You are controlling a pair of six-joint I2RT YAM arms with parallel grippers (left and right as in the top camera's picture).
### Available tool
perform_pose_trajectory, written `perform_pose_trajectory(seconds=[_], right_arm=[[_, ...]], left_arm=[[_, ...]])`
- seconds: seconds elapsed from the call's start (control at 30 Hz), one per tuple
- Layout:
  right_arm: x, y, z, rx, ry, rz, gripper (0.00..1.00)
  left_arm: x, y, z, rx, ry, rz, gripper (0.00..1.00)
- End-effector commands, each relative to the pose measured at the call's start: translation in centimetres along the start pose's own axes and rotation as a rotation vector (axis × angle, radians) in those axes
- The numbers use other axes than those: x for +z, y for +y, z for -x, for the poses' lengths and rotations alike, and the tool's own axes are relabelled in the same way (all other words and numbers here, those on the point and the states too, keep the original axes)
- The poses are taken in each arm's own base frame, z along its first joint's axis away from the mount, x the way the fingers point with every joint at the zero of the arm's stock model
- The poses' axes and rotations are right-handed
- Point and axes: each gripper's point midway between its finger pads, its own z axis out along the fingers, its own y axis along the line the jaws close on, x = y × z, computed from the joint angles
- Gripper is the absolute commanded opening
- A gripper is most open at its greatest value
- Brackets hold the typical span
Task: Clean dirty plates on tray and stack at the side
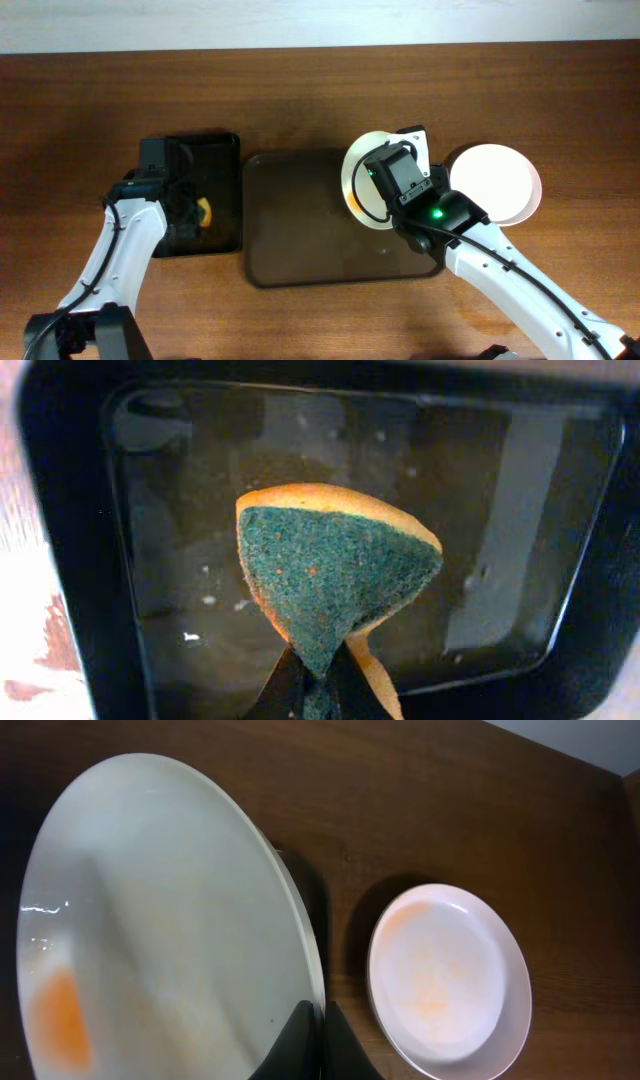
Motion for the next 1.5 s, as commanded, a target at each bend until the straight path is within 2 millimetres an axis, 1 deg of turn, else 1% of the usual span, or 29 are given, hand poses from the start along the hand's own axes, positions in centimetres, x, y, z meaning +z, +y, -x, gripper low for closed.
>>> perform_pose_trajectory(seconds=[0.0, 0.03, 0.07, 0.1, 0.17, 0.23, 0.27, 0.3, 0.37, 0.4, 0.47, 0.5, 0.57, 0.6, 0.63, 0.67, 0.73, 0.77, 0.8, 0.87, 0.97, 1.03, 1.07, 1.13, 1.2, 1.23, 1.3, 1.4, 1.47], right_arm=[[-0.8, -0.1, 1.1, 0.036, -0.031, 0.012, 0.04], [-0.8, -0.1, 1.1, 0.036, -0.031, 0.012, 0.04], [-0.8, -0.1, 1.1, 0.036, -0.031, 0.012, 0.04], [-0.8, -0.1, 1.1, 0.036, -0.031, 0.012, 0.04], [-0.8, -0.1, 1.1, 0.036, -0.031, 0.012, 0.04], [-0.8, -0.1, 1.1, 0.036, -0.031, 0.012, 0.04], [-0.8, -0.1, 1.1, 0.036, -0.031, 0.012, 0.04], [-0.8, -0.1, 1.1, 0.036, -0.031, 0.012, 0.04], [-0.8, -0.1, 1.1, 0.036, -0.030, 0.013, 0.04], [-0.8, -0.1, 1.1, 0.036, -0.030, 0.013, 0.04], [-0.8, 0.0, 1.1, 0.055, -0.030, 0.017, 0.04], [-0.8, 0.0, 1.1, 0.055, -0.030, 0.017, 0.04], [-0.8, 0.0, 1.1, 0.055, -0.031, 0.016, 0.04], [-0.8, 0.0, 1.2, 0.057, -0.034, 0.017, 0.04], [-0.8, 0.0, 1.2, 0.057, -0.033, 0.017, 0.04], [-0.8, 0.1, 1.1, 0.056, -0.031, 0.021, 0.04], [-0.8, 1.0, 1.1, 0.062, -0.024, 0.075, 0.04], [-0.6, -1.2, 1.8, 0.058, -0.055, -0.035, 0.04], [-1.1, -4.0, 2.7, -0.053, -0.096, -0.213, 0.04], [-2.0, -6.0, 4.1, -0.152, -0.136, -0.358, 0.04], [-3.0, -3.3, 4.7, -0.229, -0.180, -0.298, 0.04], [-2.6, -3.7, 4.5, -0.108, -0.183, -0.285, 0.04], [-2.2, -5.3, 4.3, -0.006, -0.173, -0.309, 0.04], [-1.1, -9.1, 3.3, 0.193, -0.126, -0.318, 0.04], [1.0, -12.4, 1.7, 0.359, -0.038, -0.214, 0.04], [2.1, -14.0, 0.3, 0.437, 0.023, -0.168, 0.04], [4.2, -19.3, -3.8, 0.667, 0.143, -0.181, 0.04], [7.1, -22.2, -8.5, 0.808, 0.290, -0.166, 0.04], [9.0, -22.3, -10.6, 0.851, 0.367, -0.140, 0.04]], left_arm=[[-0.2, -0.8, 0.4, -0.218, -0.020, -0.036, 0.00], [-0.1, -0.8, 0.2, -0.216, -0.011, -0.034, 0.00], [0.0, -0.8, -0.1, -0.195, 0.005, -0.031, 0.41], [0.0, -0.8, -0.2, -0.148, 0.011, -0.030, 0.77], [-0.1, -0.8, -0.3, -0.080, 0.017, -0.029, 1.00], [-0.1, -0.7, -1.1, -0.020, 0.063, -0.026, 0.97], [-0.1, -0.8, -1.0, 0.174, 0.051, -0.036, 0.84], [-0.1, -2.0, -0.9, 0.439, 0.031, -0.090, 0.84], [-1.1, -5.6, -1.1, 1.203, -0.078, -0.227, 0.97], [-1.5, -6.4, -1.1, 1.444, -0.125, -0.243, 0.97], [-1.8, -7.2, -1.1, 1.734, -0.198, -0.257, 0.89], [-1.8, -7.2, -1.1, 1.803, -0.209, -0.255, 1.00], [-1.9, -8.0, -1.1, 1.932, -0.259, -0.268, 1.00], [-2.0, -8.2, -1.2, 2.115, -0.301, -0.260, 0.97], [-1.7, -7.3, -1.2, 2.406, -0.311, -0.206, 0.90], [-1.5, -6.5, -0.7, 2.490, -0.296, -0.153, 0.89], [-1.2, -5.4, -0.2, 2.465, -0.245, -0.103, 0.91], [-1.1, -5.0, -0.2, 2.467, -0.228, -0.096, 0.92], [-1.1, -5.0, -0.3, 2.479, -0.222, -0.100, 0.94], [-1.0, -4.7, -0.4, 2.523, -0.213, -0.095, 0.93], [-1.0, -4.3, -0.3, 2.552, -0.197, -0.085, 0.92], [-1.0, -4.2, -0.3, 2.552, -0.192, -0.084, 0.92], [-1.0, -4.2, -0.3, 2.552, -0.192, -0.084, 1.00], [-1.2, -5.2, -0.5, 2.546, -0.239, -0.113, 1.00], [-1.3, -5.8, -0.8, 2.538, -0.264, -0.139, 1.00], [-1.3, -5.6, -0.8, 2.539, -0.255, -0.141, 1.00], [-1.3, -5.7, -1.0, 2.540, -0.252, -0.155, 1.00], [-1.3, -5.6, -1.4, 2.542, -0.240, -0.187, 1.00], [-1.3, -5.5, -1.4, 2.567, -0.237, -0.184, 1.00]])
